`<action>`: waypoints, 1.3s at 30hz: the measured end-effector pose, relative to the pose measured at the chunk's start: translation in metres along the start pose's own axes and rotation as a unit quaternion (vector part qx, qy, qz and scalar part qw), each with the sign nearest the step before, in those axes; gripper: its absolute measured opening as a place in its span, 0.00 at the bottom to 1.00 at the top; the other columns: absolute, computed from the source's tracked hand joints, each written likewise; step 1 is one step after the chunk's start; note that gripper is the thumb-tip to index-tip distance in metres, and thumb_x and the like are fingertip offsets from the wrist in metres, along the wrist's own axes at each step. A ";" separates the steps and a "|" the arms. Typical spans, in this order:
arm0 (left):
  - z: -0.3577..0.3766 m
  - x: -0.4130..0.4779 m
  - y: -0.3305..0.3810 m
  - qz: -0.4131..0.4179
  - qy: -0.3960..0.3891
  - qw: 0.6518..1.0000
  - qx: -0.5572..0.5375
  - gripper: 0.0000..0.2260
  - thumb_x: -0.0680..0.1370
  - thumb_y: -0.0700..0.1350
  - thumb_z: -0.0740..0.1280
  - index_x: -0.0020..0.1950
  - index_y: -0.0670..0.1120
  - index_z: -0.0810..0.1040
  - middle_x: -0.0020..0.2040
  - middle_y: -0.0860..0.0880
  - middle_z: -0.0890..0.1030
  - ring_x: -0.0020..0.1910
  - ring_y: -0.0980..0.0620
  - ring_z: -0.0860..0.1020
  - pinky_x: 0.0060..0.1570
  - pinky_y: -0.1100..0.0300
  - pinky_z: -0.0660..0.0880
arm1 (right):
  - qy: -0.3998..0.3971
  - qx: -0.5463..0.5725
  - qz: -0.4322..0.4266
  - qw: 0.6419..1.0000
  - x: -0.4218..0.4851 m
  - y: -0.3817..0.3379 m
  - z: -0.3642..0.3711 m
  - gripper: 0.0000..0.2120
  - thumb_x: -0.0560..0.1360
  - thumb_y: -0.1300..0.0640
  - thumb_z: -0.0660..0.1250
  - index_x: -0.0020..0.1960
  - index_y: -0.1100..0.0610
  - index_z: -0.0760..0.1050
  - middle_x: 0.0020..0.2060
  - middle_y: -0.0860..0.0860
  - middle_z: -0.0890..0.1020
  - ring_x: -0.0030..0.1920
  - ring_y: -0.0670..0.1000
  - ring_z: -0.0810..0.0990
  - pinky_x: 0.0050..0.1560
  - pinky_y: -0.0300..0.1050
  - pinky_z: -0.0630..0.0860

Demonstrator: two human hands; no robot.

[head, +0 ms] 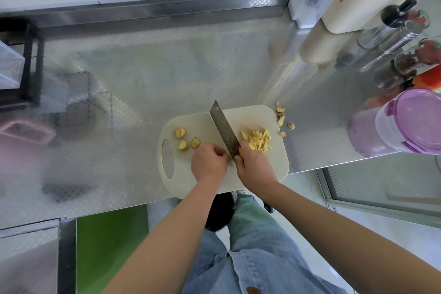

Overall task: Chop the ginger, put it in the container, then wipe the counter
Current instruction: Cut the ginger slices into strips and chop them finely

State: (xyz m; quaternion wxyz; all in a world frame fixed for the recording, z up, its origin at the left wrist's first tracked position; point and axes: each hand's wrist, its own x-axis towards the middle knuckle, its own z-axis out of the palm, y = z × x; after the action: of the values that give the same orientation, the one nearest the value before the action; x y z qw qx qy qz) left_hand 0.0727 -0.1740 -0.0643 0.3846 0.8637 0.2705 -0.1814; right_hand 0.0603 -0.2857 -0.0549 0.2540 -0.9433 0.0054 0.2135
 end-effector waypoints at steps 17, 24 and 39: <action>-0.001 0.006 -0.002 -0.012 -0.028 0.999 -0.015 0.02 0.71 0.46 0.73 0.42 0.49 0.85 0.41 0.49 0.84 0.43 0.49 0.81 0.38 0.63 0.68 | 0.005 -0.006 -0.044 0.999 -0.002 0.009 -0.012 0.12 0.80 0.56 0.58 0.61 0.60 0.70 0.33 0.52 0.73 0.33 0.54 0.69 0.35 0.45 0.66; -0.002 0.006 0.000 -0.026 -0.034 0.999 -0.019 0.03 0.71 0.46 0.73 0.43 0.49 0.85 0.42 0.49 0.84 0.44 0.49 0.81 0.38 0.63 0.68 | -0.025 -0.035 -0.041 0.998 -0.005 0.011 -0.012 0.07 0.80 0.56 0.56 0.55 0.59 0.68 0.29 0.48 0.67 0.31 0.52 0.67 0.29 0.43 0.60; -0.002 0.009 -0.003 -0.025 -0.041 0.999 -0.017 0.03 0.69 0.46 0.73 0.42 0.49 0.85 0.40 0.49 0.84 0.42 0.48 0.81 0.37 0.63 0.70 | 0.011 -0.003 -0.006 1.000 0.001 0.000 -0.002 0.09 0.80 0.56 0.57 0.58 0.60 0.69 0.34 0.52 0.72 0.36 0.56 0.71 0.35 0.46 0.67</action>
State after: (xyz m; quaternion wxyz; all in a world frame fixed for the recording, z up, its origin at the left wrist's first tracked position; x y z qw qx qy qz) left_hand 0.0783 -0.1683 -0.0691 0.4055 0.8419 0.2786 -0.2219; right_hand 0.0619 -0.2866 -0.0532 0.2519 -0.9465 0.0023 0.2018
